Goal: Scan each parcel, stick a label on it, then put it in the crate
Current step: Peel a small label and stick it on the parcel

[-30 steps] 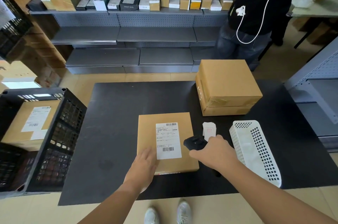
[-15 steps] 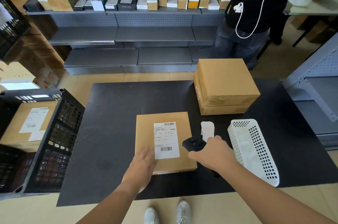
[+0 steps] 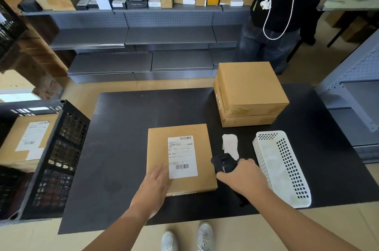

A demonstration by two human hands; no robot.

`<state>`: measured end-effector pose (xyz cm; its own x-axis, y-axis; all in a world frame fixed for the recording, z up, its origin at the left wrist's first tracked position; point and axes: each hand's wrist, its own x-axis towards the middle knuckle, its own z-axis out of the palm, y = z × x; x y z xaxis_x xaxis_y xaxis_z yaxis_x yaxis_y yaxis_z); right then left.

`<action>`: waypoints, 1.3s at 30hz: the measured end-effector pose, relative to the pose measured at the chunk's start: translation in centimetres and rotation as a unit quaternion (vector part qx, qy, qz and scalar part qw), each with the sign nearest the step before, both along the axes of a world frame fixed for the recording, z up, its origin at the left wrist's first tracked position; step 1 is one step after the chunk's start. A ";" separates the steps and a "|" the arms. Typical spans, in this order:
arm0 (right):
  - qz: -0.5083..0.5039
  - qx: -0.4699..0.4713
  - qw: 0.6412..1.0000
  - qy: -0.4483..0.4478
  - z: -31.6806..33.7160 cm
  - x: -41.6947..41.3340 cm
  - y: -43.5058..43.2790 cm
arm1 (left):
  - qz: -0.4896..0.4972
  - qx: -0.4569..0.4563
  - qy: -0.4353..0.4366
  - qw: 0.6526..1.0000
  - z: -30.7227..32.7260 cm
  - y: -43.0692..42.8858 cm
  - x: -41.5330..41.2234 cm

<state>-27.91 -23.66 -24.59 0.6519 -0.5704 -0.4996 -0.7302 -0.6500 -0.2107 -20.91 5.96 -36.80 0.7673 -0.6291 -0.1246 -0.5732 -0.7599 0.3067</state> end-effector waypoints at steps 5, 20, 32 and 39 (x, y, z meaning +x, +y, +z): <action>-0.056 -0.001 0.998 0.009 -4.7 -2.0 -1.9 | -0.081 0.058 -0.068 0.993 -0.3 0.1 0.3; -0.057 0.009 0.998 0.038 -11.8 -1.3 -2.0 | 0.072 -0.031 0.093 0.993 0.4 0.8 -0.6; -0.050 0.003 0.997 0.058 -10.9 -0.8 -2.5 | 0.051 -0.035 0.120 0.991 6.9 -10.1 2.8; -0.157 0.077 0.977 -0.122 -11.9 1.4 -6.3 | -0.062 -0.002 0.135 0.989 5.6 -25.8 7.4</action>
